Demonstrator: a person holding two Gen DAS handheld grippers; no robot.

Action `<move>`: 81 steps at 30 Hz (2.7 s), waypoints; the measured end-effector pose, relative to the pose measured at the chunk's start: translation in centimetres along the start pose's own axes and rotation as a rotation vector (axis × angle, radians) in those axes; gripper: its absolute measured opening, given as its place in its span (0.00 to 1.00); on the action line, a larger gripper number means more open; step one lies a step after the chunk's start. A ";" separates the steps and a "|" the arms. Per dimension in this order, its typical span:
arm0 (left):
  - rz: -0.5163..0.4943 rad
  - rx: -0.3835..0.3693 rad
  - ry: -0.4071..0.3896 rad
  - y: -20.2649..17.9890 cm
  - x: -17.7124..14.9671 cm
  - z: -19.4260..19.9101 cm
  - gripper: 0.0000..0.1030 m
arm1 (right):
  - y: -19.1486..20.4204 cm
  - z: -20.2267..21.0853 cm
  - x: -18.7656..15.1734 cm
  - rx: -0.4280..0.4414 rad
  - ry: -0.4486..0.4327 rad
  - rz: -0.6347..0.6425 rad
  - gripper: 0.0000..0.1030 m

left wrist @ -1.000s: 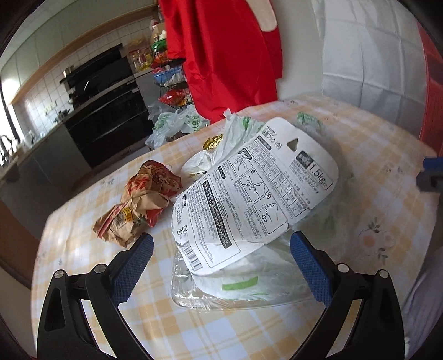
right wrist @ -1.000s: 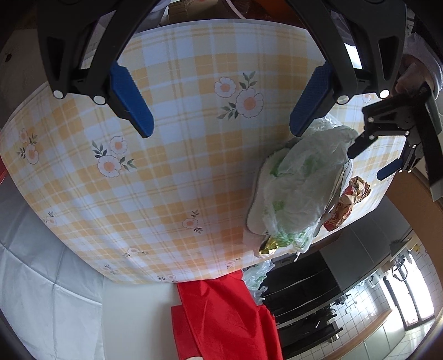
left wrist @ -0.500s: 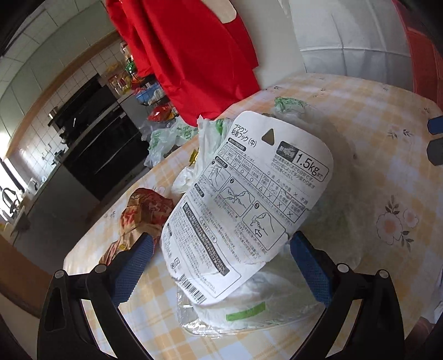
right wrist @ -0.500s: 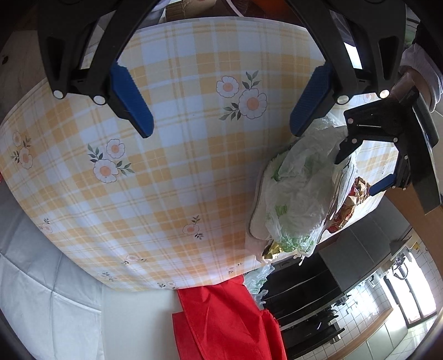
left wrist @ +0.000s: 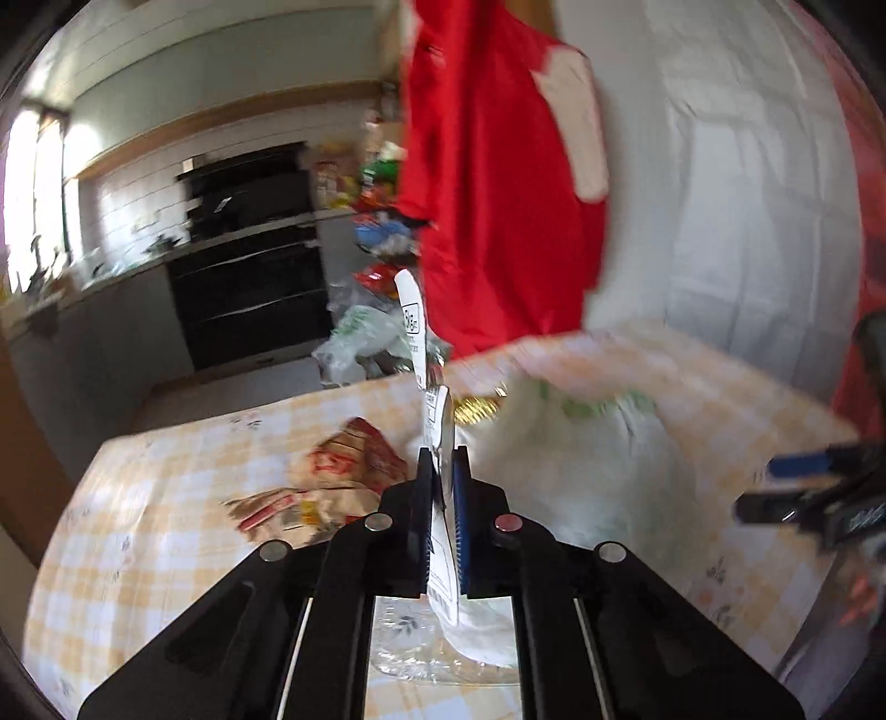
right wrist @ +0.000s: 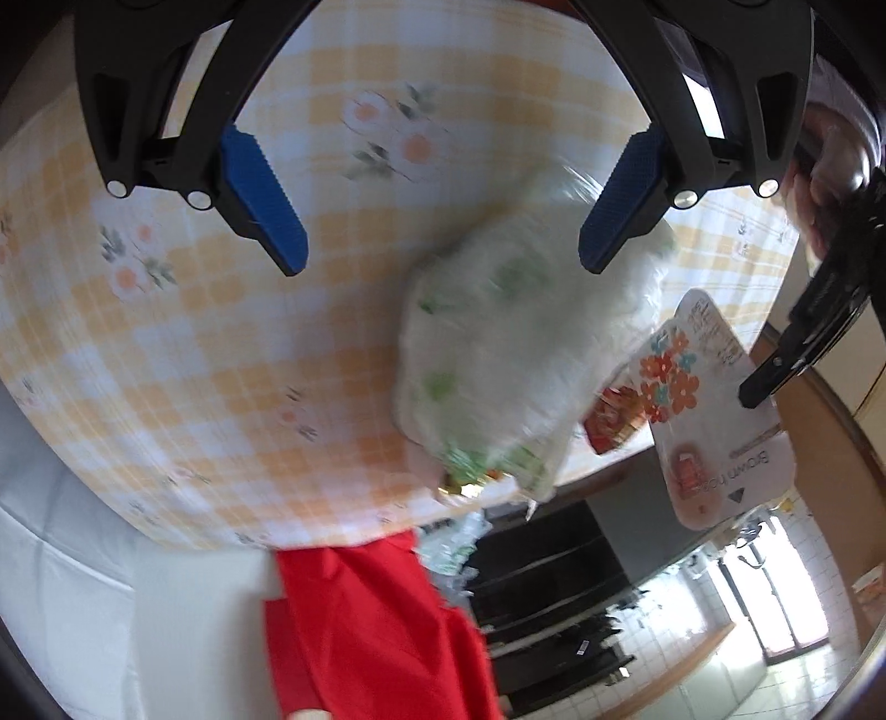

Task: Collect trash
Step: 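Lift the white label sheet with the left tool while the right tool grasps the white bag, then drop the white bag into the bin with the right tool while the left tool drops the label sheet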

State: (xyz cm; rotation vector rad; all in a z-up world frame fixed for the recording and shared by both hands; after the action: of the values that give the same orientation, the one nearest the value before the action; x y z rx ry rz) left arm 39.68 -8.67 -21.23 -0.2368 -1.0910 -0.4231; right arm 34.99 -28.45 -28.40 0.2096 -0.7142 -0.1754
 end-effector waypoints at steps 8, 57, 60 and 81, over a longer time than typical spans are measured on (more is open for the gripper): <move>0.121 -0.001 -0.050 1.9 0.5 4.3 0.07 | 2.5 -4.4 2.5 0.007 -0.004 0.019 0.93; 0.324 0.021 -0.111 0.3 -5.8 27.1 0.07 | 10.1 25.0 -1.3 0.165 -0.324 0.263 0.12; 0.318 0.016 -0.109 -0.4 -6.4 28.0 0.07 | 9.8 25.5 -3.9 0.173 -0.282 0.266 0.12; 0.312 -0.039 -0.067 -3.0 -8.6 29.5 0.07 | 13.3 19.4 -16.4 0.223 0.047 0.367 0.35</move>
State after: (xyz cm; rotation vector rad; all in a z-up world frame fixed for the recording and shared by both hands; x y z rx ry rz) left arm 11.20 1.92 -15.78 -0.4515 -1.0905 -0.1575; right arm 11.05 -14.38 -21.11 0.2899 -0.7133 0.2601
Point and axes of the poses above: each gripper's, at about its wrist camera, not at the fingertips, and z roughly against the way its jaws point, y to its left, x to its top, the point moved 9 cm from there along -z, roughly the way its jaws point, and after that the axes turned 4 degrees about -x, right-handed, at the moved point
